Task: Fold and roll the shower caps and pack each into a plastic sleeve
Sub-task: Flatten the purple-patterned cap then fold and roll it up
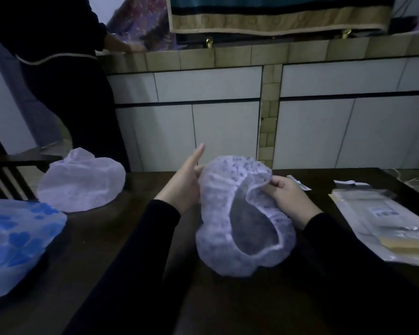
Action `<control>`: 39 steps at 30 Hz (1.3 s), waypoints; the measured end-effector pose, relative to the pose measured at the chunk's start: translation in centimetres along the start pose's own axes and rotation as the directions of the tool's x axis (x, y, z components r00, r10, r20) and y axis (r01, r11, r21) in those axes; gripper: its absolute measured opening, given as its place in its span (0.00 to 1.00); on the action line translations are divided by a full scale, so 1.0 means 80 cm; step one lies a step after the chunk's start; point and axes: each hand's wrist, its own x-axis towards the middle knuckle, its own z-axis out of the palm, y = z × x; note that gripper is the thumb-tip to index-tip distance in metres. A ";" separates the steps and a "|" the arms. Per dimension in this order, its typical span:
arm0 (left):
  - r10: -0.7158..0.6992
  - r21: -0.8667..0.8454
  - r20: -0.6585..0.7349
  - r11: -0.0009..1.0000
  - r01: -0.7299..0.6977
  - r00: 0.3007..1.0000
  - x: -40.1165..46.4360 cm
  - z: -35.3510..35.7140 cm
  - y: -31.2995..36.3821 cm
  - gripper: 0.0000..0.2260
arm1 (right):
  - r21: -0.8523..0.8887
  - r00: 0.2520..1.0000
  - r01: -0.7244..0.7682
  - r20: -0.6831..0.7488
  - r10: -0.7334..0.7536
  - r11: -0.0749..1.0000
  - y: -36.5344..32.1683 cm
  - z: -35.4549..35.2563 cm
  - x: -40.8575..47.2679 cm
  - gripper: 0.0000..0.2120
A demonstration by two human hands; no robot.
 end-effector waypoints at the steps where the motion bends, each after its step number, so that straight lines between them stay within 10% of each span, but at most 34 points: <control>1: 0.008 0.040 -0.004 0.999 -0.008 1.000 0.000 -0.001 -0.008 0.25 | 0.000 0.998 -0.044 -0.053 0.044 0.999 0.005 -0.001 0.003 0.10; 5: 0.073 0.222 -0.108 0.974 -0.047 0.992 -0.006 -0.005 -0.033 0.09 | 0.063 0.990 -0.134 -0.037 0.136 0.989 0.006 -0.002 0.001 0.10; 10: 0.246 0.101 -0.335 0.969 -0.225 0.909 -0.013 -0.023 -0.030 0.12 | 0.251 0.973 -0.171 -0.111 0.204 0.953 -0.001 -0.031 0.001 0.13; 22: 0.221 0.051 0.098 0.973 -0.226 0.970 -0.026 -0.008 -0.027 0.10 | -0.035 0.956 -0.171 0.235 0.174 0.985 -0.015 -0.032 -0.008 0.13; 25: 0.259 0.195 0.075 0.943 -0.269 0.963 -0.026 -0.007 -0.032 0.07 | -0.092 0.928 -0.190 0.307 0.210 0.977 -0.016 -0.030 -0.014 0.09; 29: 0.444 0.598 -0.146 0.751 -0.279 0.884 -0.020 -0.015 -0.031 0.02 | -0.150 0.999 -0.042 -0.026 0.039 0.988 -0.007 -0.039 -0.002 0.07; 32: 0.316 0.542 -0.234 0.827 -0.147 0.919 -0.022 -0.027 -0.017 0.07 | -0.217 0.996 -0.060 -0.077 0.044 0.974 0.004 -0.045 0.005 0.09; 35: 0.119 0.559 -0.147 0.829 -0.017 0.982 -0.032 -0.029 -0.002 0.07 | -0.309 0.998 -0.054 -0.003 0.056 0.950 0.009 -0.043 0.003 0.12; 39: 0.178 0.569 0.055 0.803 -0.177 0.983 -0.029 -0.013 0.012 0.06 | -0.192 0.955 0.227 0.233 -0.181 0.955 -0.003 -0.030 -0.011 0.23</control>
